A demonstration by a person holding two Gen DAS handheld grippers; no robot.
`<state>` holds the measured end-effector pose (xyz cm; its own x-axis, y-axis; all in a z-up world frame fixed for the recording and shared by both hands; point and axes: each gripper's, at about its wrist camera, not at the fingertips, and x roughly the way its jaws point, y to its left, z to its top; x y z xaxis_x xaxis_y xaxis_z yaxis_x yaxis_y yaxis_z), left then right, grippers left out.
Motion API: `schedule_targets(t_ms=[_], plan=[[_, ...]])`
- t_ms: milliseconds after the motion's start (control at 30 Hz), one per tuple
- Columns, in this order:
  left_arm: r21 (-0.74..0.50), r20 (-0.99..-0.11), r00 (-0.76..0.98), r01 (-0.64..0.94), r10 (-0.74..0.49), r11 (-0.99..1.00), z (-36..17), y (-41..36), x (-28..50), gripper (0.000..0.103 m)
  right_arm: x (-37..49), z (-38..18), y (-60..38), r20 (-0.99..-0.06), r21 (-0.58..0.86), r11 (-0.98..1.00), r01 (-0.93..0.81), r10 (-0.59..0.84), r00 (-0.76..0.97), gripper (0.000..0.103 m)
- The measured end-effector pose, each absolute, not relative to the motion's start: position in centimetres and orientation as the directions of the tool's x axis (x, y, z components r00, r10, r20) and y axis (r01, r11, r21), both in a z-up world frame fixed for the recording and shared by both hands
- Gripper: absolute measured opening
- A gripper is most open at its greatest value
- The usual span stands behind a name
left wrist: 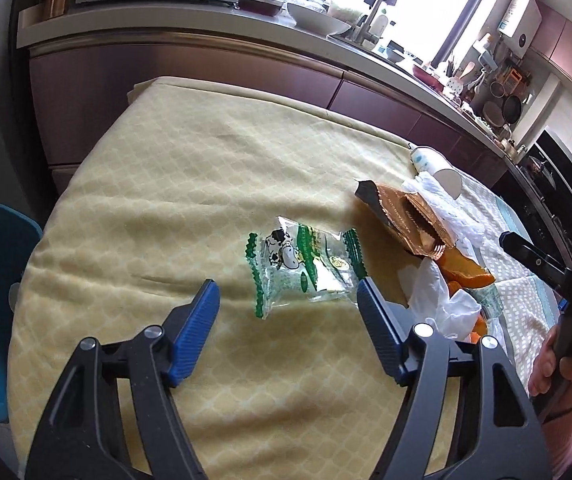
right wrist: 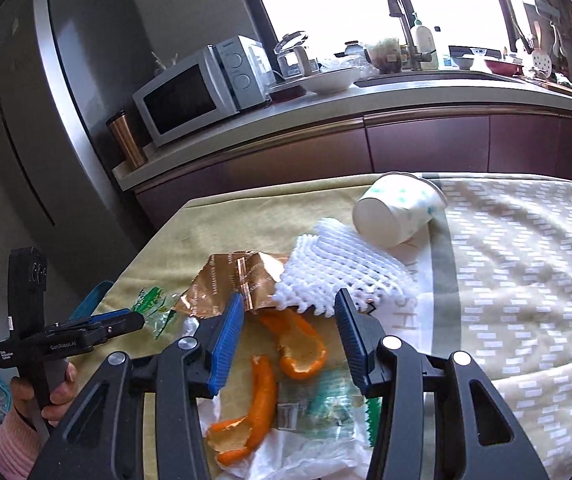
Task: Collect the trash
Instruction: 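Grasp the green snack wrapper with the left tool while the right tool grasps another foam net, then carry the snack wrapper and foam net over the teal trash bin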
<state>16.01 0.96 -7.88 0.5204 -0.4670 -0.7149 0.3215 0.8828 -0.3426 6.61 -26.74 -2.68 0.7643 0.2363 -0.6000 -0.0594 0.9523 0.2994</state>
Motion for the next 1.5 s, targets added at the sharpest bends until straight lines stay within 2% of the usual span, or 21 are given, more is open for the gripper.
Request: schedule_targets(t_ms=[133, 200, 300, 900, 933, 967, 1000, 1133, 1267, 1500], plan=[[-0.36, -0.715, 0.503, 0.33, -0.485, 0.873, -8.0, 0.5, 16.2, 0.058, 7.5, -3.0, -27.6, -0.612, 0.277, 0.96, -0.028, 0.199, 0.765, 0.05], [-0.356, -0.717, 0.502, 0.334, -0.484, 0.873, -8.1, 0.3, 16.2, 0.049, 7.9, -3.2, -27.7, -0.616, 0.266, 0.964, -0.025, 0.19, 0.765, 0.051], [-0.358, -0.718, 0.501, 0.33, -0.483, 0.873, -8.0, 0.2, 16.1, 0.047, 8.5, -3.5, -27.3, -0.627, 0.232, 0.972, -0.026, 0.17, 0.761, 0.055], [-0.326, -0.698, 0.539, 0.347, -0.472, 0.879, -7.0, 0.6, 14.4, 0.044, 10.0, -4.5, -24.7, -0.672, 0.11, 0.992, -0.059, 0.118, 0.731, 0.058], [-0.325, -0.697, 0.54, 0.347, -0.471, 0.88, -7.0, 0.7, 14.2, 0.044, 10.1, -4.7, -24.6, -0.676, 0.108, 0.993, -0.057, 0.115, 0.728, 0.057], [-0.324, -0.697, 0.542, 0.347, -0.47, 0.88, -6.9, 0.8, 14.1, 0.044, 10.2, -4.8, -24.6, -0.68, 0.108, 0.993, -0.057, 0.115, 0.724, 0.049], [-0.325, -0.696, 0.543, 0.346, -0.47, 0.88, -6.9, 0.9, 14.1, 0.044, 10.3, -5.0, -24.6, -0.685, 0.113, 0.992, -0.057, 0.119, 0.719, 0.037], [-0.326, -0.69, 0.551, 0.343, -0.47, 0.881, -6.7, 1.3, 13.7, 0.044, 10.3, -5.2, -24.8, -0.689, 0.132, 0.989, -0.06, 0.135, 0.712, 0.013], [-0.325, -0.685, 0.558, 0.343, -0.469, 0.882, -6.5, 1.8, 13.3, 0.044, 9.9, -4.8, -25.1, -0.675, 0.141, 0.988, -0.06, 0.14, 0.725, 0.009], [-0.323, -0.674, 0.572, 0.34, -0.467, 0.883, -6.1, 2.7, 12.6, 0.043, 8.6, -3.2, -25.3, -0.628, 0.185, 0.98, -0.075, 0.177, 0.758, 0.008]])
